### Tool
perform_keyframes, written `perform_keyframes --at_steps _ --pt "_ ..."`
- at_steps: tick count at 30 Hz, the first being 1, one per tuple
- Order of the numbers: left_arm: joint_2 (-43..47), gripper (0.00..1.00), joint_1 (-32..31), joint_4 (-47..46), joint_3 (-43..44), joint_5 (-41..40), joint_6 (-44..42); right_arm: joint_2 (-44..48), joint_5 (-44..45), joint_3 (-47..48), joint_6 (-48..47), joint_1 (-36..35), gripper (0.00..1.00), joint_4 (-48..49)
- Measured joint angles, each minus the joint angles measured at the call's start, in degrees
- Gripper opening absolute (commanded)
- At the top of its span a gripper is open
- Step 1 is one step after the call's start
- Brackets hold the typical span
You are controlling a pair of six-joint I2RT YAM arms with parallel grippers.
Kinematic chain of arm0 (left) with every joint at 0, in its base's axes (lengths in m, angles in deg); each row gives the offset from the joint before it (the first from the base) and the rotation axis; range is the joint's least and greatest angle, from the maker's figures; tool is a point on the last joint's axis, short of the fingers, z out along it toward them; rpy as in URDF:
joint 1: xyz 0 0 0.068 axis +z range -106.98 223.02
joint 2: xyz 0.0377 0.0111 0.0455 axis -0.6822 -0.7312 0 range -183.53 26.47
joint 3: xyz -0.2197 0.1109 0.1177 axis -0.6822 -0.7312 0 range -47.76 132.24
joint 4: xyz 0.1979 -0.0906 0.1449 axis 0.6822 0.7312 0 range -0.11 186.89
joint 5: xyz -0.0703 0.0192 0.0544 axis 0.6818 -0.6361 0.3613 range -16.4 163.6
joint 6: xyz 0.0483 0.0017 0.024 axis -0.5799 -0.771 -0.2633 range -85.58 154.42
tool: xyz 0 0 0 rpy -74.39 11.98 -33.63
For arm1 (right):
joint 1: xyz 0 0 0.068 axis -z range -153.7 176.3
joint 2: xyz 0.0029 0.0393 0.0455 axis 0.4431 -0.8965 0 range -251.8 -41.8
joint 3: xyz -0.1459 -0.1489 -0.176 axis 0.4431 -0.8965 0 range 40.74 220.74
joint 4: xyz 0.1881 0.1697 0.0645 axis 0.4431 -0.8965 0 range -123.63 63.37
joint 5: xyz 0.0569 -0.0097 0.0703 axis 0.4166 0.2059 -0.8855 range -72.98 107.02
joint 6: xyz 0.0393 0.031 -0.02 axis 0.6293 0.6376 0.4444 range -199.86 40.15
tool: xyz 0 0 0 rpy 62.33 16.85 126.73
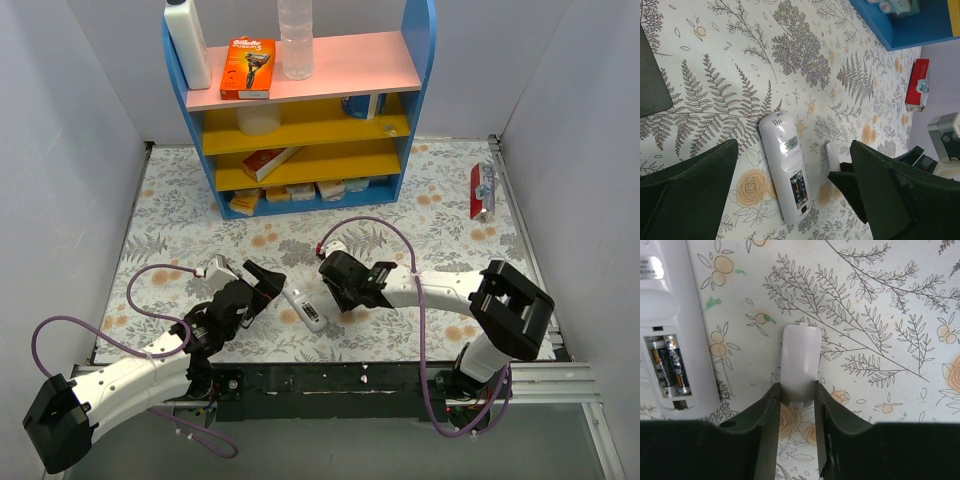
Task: Load the batteries into the remote control
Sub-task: Pick up the battery cover at the center of the board, then load the battery cover into the remote control.
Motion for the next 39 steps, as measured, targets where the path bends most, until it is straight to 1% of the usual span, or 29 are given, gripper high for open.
perform_keyframes --at_steps 2,4,15,21,31,39 --pt "0.0 0.96 0.0 0.0 0.0 0.0 0.0 0.7 -1.3 0.4 -1.5 0.0 0.15 -1.0" --pt "0.0 0.96 0.0 0.0 0.0 0.0 0.0 1.2 -2.7 1.8 -2.9 0.0 0.12 -2.5" --pt "0.2 0.96 0.0 0.0 0.0 0.0 0.0 1.3 -8.9 11.9 -6.9 -3.1 0.12 -9.5" --pt "0.9 0.96 0.0 0.1 0.0 -0.3 0.0 -3.1 -10.9 18.5 -7.9 -4.7 0.12 -14.0" --pt "6.3 0.96 0.0 4.2 -0.3 -3.8 2.3 -9.7 -12.3 22.4 -8.4 -5.8 0.12 -20.7" --pt "8.6 0.97 0.0 7.3 -1.0 -5.9 3.7 -11.7 -12.1 25.4 -8.8 -6.0 0.12 -21.8"
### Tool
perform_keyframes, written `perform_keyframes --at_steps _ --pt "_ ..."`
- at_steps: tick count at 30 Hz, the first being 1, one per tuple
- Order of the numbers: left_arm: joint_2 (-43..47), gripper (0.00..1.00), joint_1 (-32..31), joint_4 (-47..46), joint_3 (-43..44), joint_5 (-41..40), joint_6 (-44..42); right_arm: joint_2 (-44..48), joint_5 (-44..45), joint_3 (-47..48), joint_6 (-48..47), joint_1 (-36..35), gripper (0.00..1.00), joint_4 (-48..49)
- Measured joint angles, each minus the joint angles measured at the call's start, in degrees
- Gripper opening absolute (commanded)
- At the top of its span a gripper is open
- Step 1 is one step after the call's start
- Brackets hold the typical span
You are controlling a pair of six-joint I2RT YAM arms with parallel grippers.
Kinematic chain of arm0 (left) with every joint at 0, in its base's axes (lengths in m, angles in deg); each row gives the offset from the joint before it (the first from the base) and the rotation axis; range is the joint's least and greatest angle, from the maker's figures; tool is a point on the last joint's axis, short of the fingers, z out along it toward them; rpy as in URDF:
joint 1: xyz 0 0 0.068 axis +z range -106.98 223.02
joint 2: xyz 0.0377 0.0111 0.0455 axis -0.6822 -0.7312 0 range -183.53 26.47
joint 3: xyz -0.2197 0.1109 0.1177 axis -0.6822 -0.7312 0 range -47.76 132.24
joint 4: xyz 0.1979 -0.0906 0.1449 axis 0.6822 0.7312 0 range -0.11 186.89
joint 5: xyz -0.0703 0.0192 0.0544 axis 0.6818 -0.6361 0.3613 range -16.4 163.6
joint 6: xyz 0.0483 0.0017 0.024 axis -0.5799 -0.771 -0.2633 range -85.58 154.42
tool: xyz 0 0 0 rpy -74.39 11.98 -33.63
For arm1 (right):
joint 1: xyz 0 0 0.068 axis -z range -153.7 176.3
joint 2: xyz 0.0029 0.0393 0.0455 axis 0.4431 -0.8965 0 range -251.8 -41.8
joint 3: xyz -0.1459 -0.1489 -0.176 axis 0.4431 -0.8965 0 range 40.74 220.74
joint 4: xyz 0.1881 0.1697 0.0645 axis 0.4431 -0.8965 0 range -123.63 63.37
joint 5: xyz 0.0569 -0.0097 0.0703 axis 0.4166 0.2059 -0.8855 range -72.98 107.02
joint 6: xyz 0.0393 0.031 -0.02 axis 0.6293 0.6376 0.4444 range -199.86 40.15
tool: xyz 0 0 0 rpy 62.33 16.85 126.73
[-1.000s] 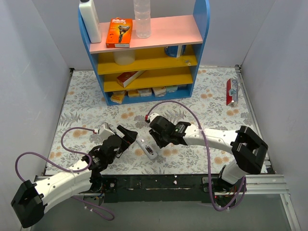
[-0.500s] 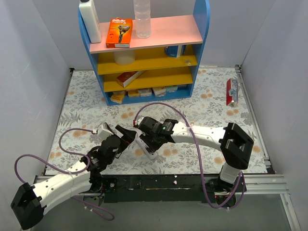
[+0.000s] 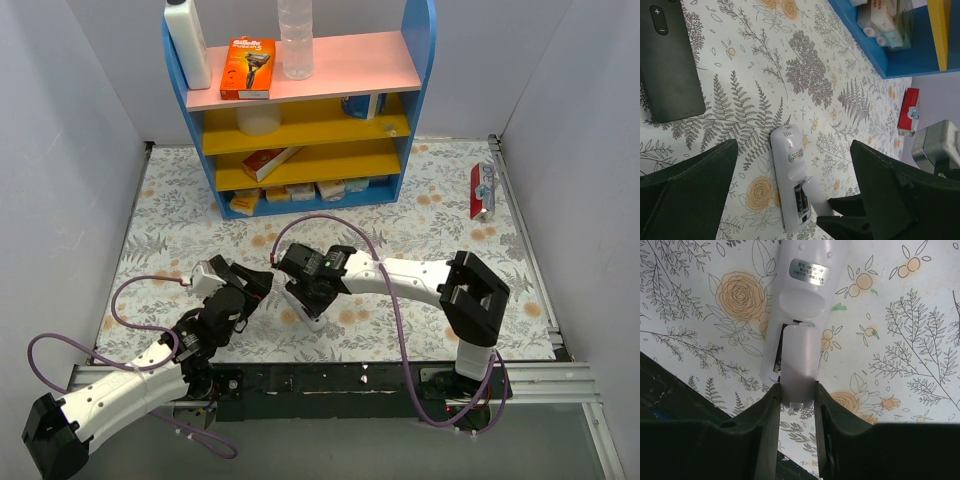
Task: Load the batteries into the remote control
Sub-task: Load the battery cover into the remote control.
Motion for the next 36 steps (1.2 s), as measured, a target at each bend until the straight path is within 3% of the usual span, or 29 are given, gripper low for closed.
perform_keyframes --at_steps 36 --pt "0.5 0.97 0.0 0.9 0.0 -0.6 0.2 -5.9 2.3 5.2 -0.4 -1.5 0.09 -5.1"
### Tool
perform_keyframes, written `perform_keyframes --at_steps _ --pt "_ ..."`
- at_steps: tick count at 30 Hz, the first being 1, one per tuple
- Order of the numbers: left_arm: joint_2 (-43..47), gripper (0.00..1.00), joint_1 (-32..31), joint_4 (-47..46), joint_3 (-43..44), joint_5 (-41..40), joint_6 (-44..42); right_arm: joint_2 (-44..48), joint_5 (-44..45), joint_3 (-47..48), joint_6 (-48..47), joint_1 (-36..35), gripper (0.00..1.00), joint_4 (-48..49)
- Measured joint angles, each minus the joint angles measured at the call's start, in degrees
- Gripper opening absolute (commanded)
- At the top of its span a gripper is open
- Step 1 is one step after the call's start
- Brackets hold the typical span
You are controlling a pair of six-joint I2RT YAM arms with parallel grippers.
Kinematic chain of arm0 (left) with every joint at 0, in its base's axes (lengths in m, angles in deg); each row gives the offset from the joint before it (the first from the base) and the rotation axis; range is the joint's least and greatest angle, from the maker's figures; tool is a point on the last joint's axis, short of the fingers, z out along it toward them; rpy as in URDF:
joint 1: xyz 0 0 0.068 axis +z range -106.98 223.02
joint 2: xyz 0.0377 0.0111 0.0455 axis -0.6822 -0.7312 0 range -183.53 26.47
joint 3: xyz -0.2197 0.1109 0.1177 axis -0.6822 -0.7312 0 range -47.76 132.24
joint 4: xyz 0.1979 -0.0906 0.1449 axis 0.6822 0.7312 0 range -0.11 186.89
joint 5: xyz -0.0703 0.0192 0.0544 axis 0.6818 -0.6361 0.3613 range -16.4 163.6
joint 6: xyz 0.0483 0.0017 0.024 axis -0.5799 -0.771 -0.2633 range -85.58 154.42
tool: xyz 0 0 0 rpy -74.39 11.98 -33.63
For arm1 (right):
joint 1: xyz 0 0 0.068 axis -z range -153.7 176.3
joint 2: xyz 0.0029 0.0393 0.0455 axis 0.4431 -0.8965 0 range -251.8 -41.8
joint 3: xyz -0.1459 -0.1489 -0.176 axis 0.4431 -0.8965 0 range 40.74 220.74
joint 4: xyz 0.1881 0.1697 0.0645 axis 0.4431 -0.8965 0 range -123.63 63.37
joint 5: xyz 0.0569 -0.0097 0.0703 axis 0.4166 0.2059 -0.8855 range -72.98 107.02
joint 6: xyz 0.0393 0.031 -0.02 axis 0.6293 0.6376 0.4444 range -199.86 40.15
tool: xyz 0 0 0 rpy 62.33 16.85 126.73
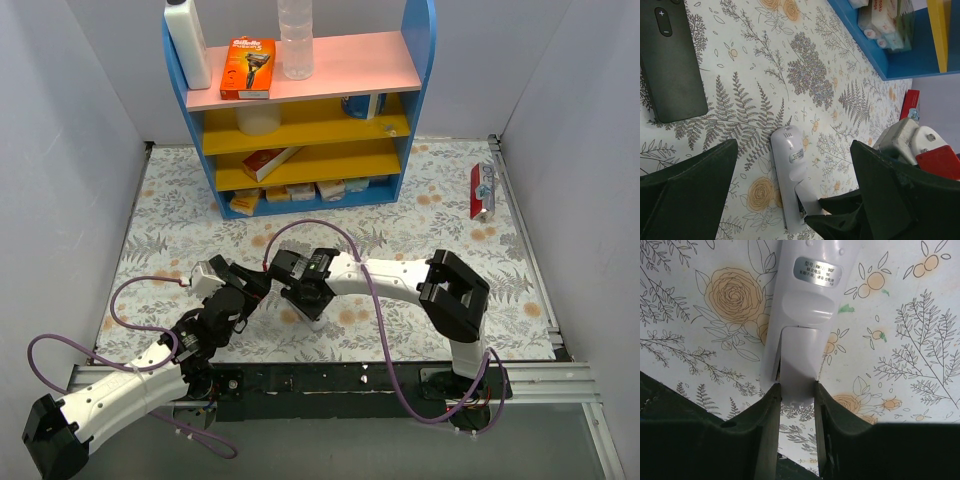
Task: Load the batteries into the remote control
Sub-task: Load the battery cover into the remote control.
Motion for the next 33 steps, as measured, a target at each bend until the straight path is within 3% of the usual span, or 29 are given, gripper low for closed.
perform_keyframes --at_steps 7,14,21,26,33 --pt "0.1 0.97 0.0 0.0 0.0 0.0 0.0 -1.2 0.7 0.8 0.2 -0.1 0.09 -0.3" --pt "0.4 0.97 0.0 0.0 0.0 0.0 0.0 -1.4 1.1 1.3 0.7 -0.2 0.18 -0.5" --pt "0.5 0.97 0.0 0.0 0.0 0.0 0.0 -1.4 1.2 1.3 0.7 -0.2 0.47 -0.2" --pt "0.5 0.97 0.0 0.0 0.0 0.0 0.0 -1.4 1.2 1.3 0.6 -0.2 0.6 0.9" --pt "0.5 0.97 0.0 0.0 0.0 0.1 0.0 -0.6 1.2 0.9 0.5 -0.2 0.57 2.5"
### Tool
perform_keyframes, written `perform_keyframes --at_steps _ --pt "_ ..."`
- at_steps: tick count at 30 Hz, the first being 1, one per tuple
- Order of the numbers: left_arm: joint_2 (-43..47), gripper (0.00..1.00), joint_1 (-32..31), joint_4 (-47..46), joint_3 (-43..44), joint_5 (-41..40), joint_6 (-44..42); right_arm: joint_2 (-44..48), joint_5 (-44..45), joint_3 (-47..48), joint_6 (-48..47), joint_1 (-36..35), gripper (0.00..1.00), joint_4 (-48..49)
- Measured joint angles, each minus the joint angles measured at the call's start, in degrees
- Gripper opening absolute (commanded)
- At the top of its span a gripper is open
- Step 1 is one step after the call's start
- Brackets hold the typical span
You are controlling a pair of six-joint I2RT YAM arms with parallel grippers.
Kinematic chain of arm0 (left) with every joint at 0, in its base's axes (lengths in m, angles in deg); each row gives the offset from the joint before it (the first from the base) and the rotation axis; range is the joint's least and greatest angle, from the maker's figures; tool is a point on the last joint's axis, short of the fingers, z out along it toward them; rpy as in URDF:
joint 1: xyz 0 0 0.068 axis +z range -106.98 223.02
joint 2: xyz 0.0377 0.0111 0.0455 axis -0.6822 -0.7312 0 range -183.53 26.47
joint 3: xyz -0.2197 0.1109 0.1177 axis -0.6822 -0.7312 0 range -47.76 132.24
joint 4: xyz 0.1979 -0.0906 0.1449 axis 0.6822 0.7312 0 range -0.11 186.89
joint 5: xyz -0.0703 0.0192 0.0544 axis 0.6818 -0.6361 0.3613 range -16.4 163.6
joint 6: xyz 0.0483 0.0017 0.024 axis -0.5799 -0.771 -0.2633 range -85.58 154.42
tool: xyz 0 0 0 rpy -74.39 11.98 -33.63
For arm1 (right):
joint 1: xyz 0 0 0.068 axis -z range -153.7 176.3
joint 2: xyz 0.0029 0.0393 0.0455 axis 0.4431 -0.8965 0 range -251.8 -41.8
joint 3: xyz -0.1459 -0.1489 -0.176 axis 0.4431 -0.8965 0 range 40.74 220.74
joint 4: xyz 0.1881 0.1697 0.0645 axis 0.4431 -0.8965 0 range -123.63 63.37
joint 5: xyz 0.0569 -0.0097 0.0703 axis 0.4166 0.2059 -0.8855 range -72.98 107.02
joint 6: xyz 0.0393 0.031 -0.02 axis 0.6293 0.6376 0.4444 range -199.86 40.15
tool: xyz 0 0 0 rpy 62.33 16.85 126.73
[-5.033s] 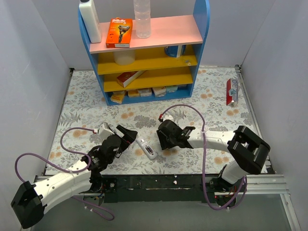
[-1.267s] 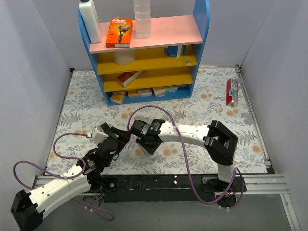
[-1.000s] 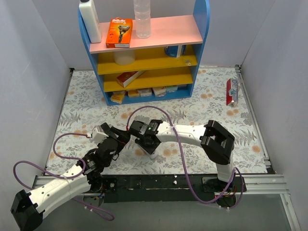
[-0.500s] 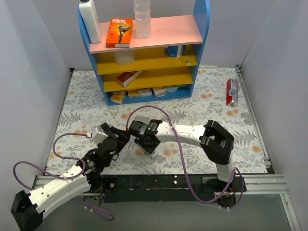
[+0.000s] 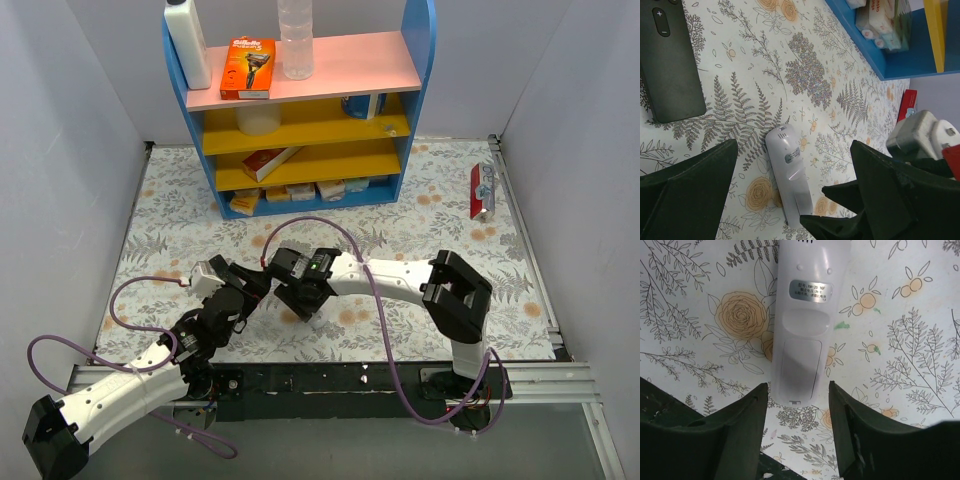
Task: Load the batteries into the remote control
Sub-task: Load the battery cover into the remote control.
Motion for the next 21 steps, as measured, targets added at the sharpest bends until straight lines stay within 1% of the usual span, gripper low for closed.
perform_keyframes --at_steps 5,8,14,21 --pt "0.0 0.97 0.0 0.0 0.0 0.1 0.0 4.1 1.3 -3.1 0.3 0.0 0.48 1.5" --pt "0.0 0.97 0.0 0.0 0.0 0.3 0.0 5.9 1.9 -4.7 0.6 0.0 0.45 2.5" --pt "-0.4 0.97 0.0 0.0 0.0 0.7 0.1 6.6 2.4 -8.6 0.7 0.0 0.43 5.2" --pt "-1.0 0.97 0.0 0.0 0.0 1.2 0.1 5.9 1.6 -10.6 0.7 0.0 0.42 7.1"
